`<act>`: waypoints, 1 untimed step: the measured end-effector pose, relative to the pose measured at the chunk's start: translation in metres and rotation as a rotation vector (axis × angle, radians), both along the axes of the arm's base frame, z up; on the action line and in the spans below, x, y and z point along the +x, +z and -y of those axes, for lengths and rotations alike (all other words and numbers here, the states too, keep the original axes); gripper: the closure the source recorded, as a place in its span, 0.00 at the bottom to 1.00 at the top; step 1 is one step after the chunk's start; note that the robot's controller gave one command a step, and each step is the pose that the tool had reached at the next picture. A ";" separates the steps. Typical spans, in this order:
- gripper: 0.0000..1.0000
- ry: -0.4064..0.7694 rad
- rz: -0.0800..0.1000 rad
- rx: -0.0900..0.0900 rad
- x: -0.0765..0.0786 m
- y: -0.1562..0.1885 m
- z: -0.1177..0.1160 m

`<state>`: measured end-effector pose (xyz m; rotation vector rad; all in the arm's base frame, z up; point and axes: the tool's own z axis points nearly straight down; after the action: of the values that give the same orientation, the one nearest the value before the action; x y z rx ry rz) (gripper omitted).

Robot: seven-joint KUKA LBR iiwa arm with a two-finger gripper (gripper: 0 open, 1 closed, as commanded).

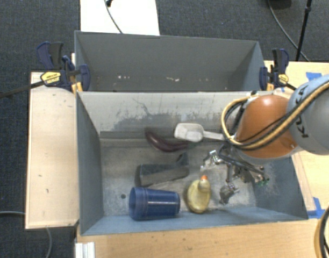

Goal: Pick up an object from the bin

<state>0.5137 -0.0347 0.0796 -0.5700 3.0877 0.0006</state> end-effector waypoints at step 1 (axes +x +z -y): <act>0.00 0.001 0.000 0.000 0.000 0.000 0.000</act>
Offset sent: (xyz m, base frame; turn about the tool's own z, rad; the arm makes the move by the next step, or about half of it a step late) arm 0.0007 0.0914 -0.0021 -0.0840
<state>0.5137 -0.0347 0.0796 -0.5714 3.0874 0.0005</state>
